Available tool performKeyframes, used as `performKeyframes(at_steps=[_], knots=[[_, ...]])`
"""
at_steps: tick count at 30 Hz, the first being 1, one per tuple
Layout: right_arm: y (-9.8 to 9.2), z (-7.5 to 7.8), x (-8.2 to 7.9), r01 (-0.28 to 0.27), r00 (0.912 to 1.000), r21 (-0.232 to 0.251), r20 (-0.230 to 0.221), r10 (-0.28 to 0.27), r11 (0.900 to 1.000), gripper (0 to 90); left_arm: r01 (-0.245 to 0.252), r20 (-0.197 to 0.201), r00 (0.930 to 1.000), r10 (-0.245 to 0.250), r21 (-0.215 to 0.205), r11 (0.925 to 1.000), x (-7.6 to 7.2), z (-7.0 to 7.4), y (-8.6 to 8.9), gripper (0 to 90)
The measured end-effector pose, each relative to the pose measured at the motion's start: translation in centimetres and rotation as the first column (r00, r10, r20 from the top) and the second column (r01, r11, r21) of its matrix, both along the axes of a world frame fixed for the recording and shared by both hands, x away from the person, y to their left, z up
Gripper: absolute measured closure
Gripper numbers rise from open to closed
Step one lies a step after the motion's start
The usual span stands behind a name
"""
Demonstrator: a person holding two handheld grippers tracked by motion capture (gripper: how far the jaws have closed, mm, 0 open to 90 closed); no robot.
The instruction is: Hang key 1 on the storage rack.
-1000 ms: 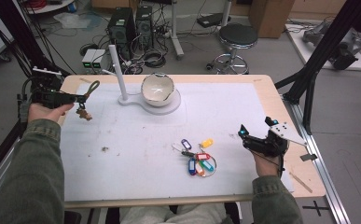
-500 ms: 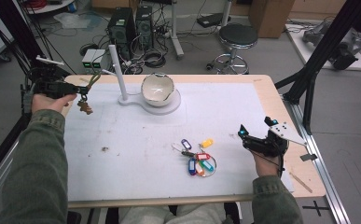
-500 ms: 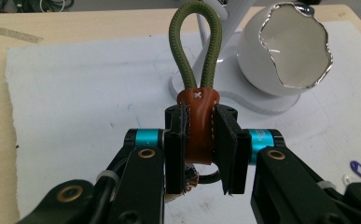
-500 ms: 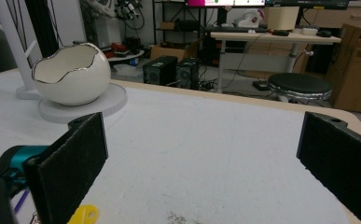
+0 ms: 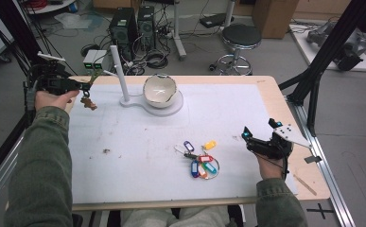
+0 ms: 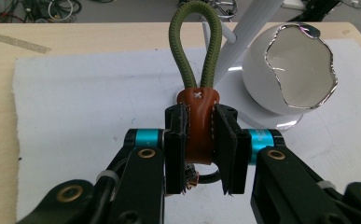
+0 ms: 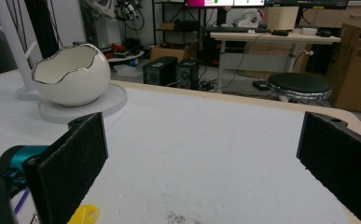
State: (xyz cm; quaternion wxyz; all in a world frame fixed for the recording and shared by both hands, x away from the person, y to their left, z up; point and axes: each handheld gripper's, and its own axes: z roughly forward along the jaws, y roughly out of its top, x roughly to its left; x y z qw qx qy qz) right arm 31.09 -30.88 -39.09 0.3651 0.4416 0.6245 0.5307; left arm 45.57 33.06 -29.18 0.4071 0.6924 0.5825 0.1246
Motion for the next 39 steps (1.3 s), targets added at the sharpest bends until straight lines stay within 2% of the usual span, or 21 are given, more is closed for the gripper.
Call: performKeyframes(at_steps=[1,4,7,10,18,22,30,39], knots=[[0.0,0.0,0.0,0.000,1.0000,-0.002,0.000,0.000,1.000,0.7,-0.002,0.002,1.0000,0.002,0.003,1.0000,0.1,0.1,0.0,74.4],[0.0,0.0,0.0,0.000,1.0000,-0.002,0.000,0.000,1.000,0.6,-0.004,0.013,0.9999,0.005,-0.032,0.9995,0.3,0.1,0.1,74.4],[0.0,0.0,0.1,-0.001,1.0000,-0.004,0.000,0.001,1.000,0.6,-0.006,0.002,1.0000,0.006,-0.023,0.9997,0.6,-0.2,-0.1,74.3],[0.0,0.0,0.1,-0.002,1.0000,-0.006,0.000,0.002,1.000,0.6,0.004,0.017,0.9998,-0.003,-0.043,0.9990,0.7,-0.3,-0.5,74.4],[0.0,0.0,0.1,-0.004,1.0000,-0.007,-0.001,0.004,1.000,0.7,0.019,0.018,0.9997,-0.018,-0.021,0.9996,1.2,-0.8,-1.3,74.3],[0.0,-0.1,0.1,-0.005,1.0000,-0.008,-0.001,0.005,1.000,0.7,0.022,0.005,0.9997,-0.022,-0.007,0.9997,1.3,-1.0,-1.6,74.3],[0.0,-0.1,0.1,-0.005,1.0000,-0.006,-0.004,0.005,1.000,0.7,0.029,0.003,0.9996,-0.029,-0.001,0.9996,1.5,-1.2,-1.7,74.3],[0.0,-0.1,0.1,-0.005,1.0000,-0.009,-0.005,0.005,1.000,0.6,0.046,-0.010,0.9989,-0.046,0.012,0.9989,1.9,-1.8,-2.8,74.3]])
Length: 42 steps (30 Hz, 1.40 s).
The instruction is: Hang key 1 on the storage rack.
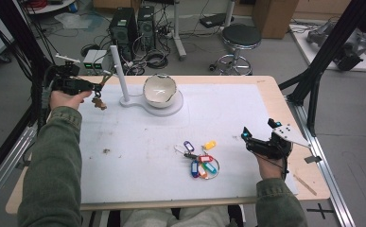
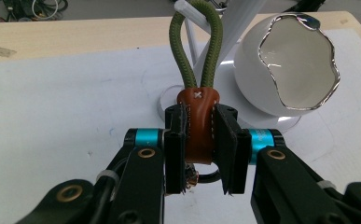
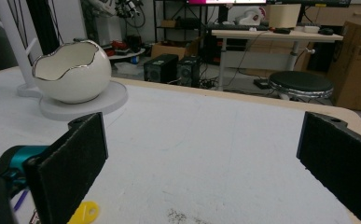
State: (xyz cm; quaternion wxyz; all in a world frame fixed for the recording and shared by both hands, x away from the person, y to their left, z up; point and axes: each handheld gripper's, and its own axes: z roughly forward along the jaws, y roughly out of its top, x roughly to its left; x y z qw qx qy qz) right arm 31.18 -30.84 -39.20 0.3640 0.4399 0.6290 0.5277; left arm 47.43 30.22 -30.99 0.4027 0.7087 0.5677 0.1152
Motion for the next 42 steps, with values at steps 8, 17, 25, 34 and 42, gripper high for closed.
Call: performKeyframes(at_steps=[8,17,25,34,42], knots=[[-0.1,0.0,0.0,0.001,1.0000,-0.001,-0.001,-0.001,1.000,0.7,0.003,-0.003,1.0000,-0.003,0.003,1.0000,0.4,-0.6,-0.8,74.2],[-0.1,-0.1,0.0,0.002,1.0000,-0.001,0.000,-0.002,1.000,0.7,-0.003,0.011,0.9999,0.003,0.045,0.9990,0.8,-1.3,-1.7,74.2],[-0.1,-0.1,0.0,0.001,1.0000,-0.003,-0.001,-0.001,1.000,0.7,0.006,0.017,0.9998,-0.007,0.107,0.9942,0.9,-1.8,-2.4,74.0],[-0.2,-0.1,0.0,0.002,1.0000,-0.002,-0.001,-0.002,1.000,0.7,0.004,0.021,0.9998,-0.006,0.123,0.9924,0.8,-1.6,-2.4,73.2],[-0.1,-0.1,0.0,0.001,1.0000,-0.001,-0.003,-0.001,1.000,0.7,0.015,0.026,0.9995,-0.017,0.081,0.9966,0.5,-1.2,-1.8,60.2]])
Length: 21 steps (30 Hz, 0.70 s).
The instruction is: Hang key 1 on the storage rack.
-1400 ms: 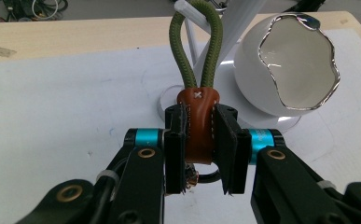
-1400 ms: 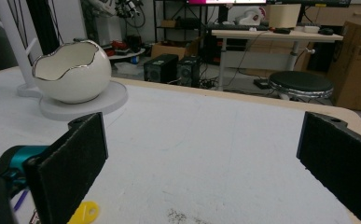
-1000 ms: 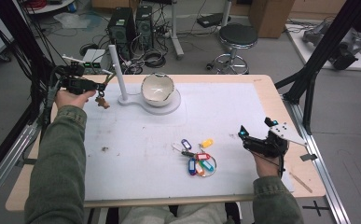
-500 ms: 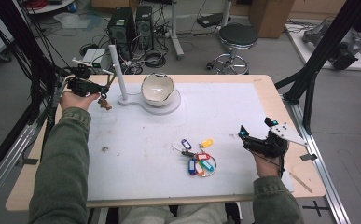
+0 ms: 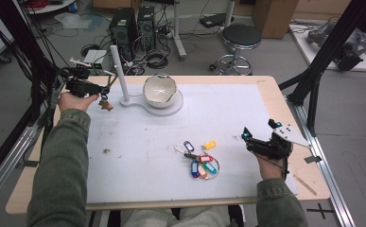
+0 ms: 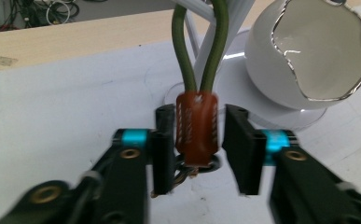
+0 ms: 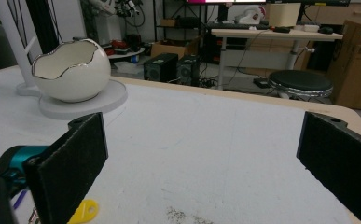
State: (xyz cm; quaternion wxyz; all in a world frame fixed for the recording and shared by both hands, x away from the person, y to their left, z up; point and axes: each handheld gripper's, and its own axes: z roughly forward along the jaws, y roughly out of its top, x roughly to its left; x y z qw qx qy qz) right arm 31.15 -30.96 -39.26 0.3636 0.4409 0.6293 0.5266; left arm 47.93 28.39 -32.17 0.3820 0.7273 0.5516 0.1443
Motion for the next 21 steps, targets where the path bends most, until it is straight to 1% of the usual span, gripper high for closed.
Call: performKeyframes(at_steps=[1,2,3,6,7,8,9,10,12,13,16,18,19,21], knots=[[0.0,0.0,0.0,0.000,1.0000,0.001,-0.002,0.000,1.000,0.7,0.002,0.003,1.0000,-0.002,-0.018,0.9998,0.0,0.1,0.1,58.0],[0.0,0.0,0.0,0.001,1.0000,0.002,-0.002,-0.001,1.000,0.7,0.004,0.002,1.0000,-0.004,-0.029,0.9996,-0.1,0.2,0.2,53.7],[0.0,0.0,0.0,0.001,1.0000,0.002,-0.002,-0.001,1.000,0.7,0.003,0.003,1.0000,-0.003,-0.036,0.9994,-0.1,0.3,0.2,53.7],[0.0,0.0,0.0,-0.001,1.0000,0.000,0.001,0.001,1.000,0.7,0.002,-0.008,1.0000,-0.003,-0.056,0.9984,-0.2,0.4,0.5,48.4],[0.0,0.0,0.0,-0.002,1.0000,0.003,-0.003,0.002,1.000,0.7,0.003,-0.009,1.0000,-0.004,-0.053,0.9986,-0.2,0.4,0.6,47.1],[0.0,0.0,0.0,-0.003,1.0000,0.007,-0.008,0.003,1.000,2.1,-0.003,-0.006,1.0000,0.002,-0.061,0.9982,-0.3,0.5,0.7,46.0],[0.0,0.0,0.0,-0.015,0.9998,0.010,-0.010,0.015,1.000,4.0,-0.006,-0.003,1.0000,0.006,-0.079,0.9969,-0.3,0.5,0.8,45.0],[0.0,0.0,0.0,-0.020,0.9998,0.007,-0.008,0.020,1.000,4.0,-0.013,0.003,0.9999,0.013,-0.081,0.9966,-0.4,0.4,0.9,44.0],[0.1,0.0,0.0,-0.021,0.9997,0.005,-0.010,0.021,1.000,3.9,-0.051,0.029,0.9982,0.052,-0.048,0.9975,-0.8,0.4,0.8,39.3],[0.1,0.0,0.0,-0.020,0.9998,0.003,-0.008,0.020,1.000,3.9,-0.069,0.039,0.9967,0.071,-0.050,0.9963,-0.9,0.3,0.8,36.6],[0.1,0.0,0.0,-0.019,0.9998,-0.002,-0.001,0.019,1.000,3.7,-0.097,0.039,0.9942,0.100,-0.067,0.9930,-1.1,0.0,1.1,31.7],[0.1,0.0,0.0,-0.016,0.9999,-0.001,-0.004,0.016,1.000,3.4,-0.106,0.040,0.9933,0.108,-0.055,0.9928,-1.2,0.0,1.2,27.4],[0.1,0.0,0.0,-0.016,0.9999,-0.004,-0.001,0.016,1.000,3.2,-0.109,0.040,0.9930,0.111,-0.057,0.9924,-1.3,0.1,1.2,26.2],[0.1,0.0,-0.1,-0.013,0.9999,-0.004,0.002,0.013,1.000,3.0,-0.113,0.056,0.9917,0.116,-0.057,0.9920,-1.4,0.3,1.1,21.3]])
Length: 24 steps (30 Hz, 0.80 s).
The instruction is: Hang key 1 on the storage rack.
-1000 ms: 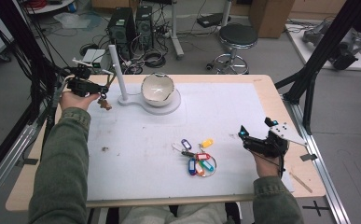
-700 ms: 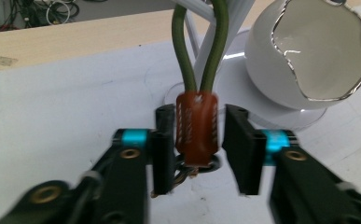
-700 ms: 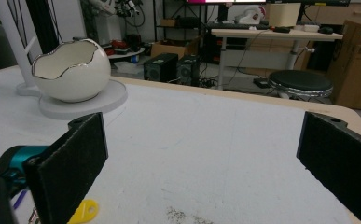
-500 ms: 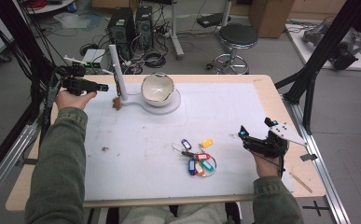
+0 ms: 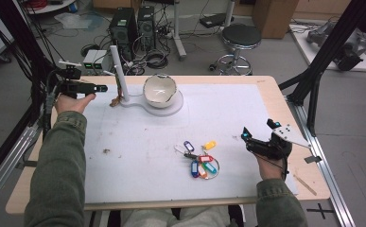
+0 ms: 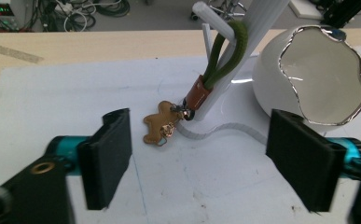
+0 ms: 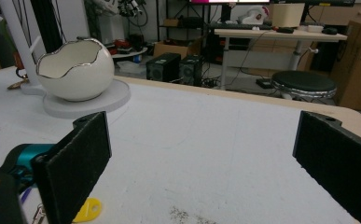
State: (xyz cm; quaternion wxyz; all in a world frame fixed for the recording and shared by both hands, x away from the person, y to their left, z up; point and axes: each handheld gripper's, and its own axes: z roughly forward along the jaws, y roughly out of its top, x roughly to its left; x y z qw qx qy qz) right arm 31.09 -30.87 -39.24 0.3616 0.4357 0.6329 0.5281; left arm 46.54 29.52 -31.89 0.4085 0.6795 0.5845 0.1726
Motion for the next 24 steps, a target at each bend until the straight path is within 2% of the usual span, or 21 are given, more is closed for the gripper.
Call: performKeyframes(at_steps=[5,9,11,14,17,24], knots=[[-0.1,0.0,0.0,0.008,1.0000,0.005,-0.001,-0.008,1.000,2.3,-0.001,0.017,0.9999,0.001,0.017,0.9999,-0.3,0.2,-0.2,14.2],[-0.1,0.0,0.0,0.013,0.9999,0.006,-0.001,-0.013,1.000,2.1,-0.026,0.020,0.9995,0.026,0.019,0.9995,-0.6,0.1,-0.2,1.6],[-0.1,0.0,0.0,0.016,0.9999,0.011,-0.003,-0.016,1.000,2.0,-0.020,0.022,0.9996,0.019,0.016,0.9997,-0.7,-0.1,-0.1,1.6],[-0.1,0.0,0.0,0.016,0.9999,0.010,-0.002,-0.016,1.000,2.0,-0.009,0.022,0.9997,0.008,0.039,0.9992,-1.0,-0.4,-0.1,1.6],[-0.1,0.0,0.0,0.016,0.9999,0.009,-0.001,-0.016,1.000,2.0,-0.008,0.038,0.9993,0.006,0.043,0.9991,-1.4,-0.5,-0.1,1.7],[-0.1,0.0,0.0,0.016,0.9999,0.008,-0.002,-0.016,1.000,2.0,-0.022,0.047,0.9987,0.020,0.048,0.9986,-2.2,-0.9,-0.1,1.7]])
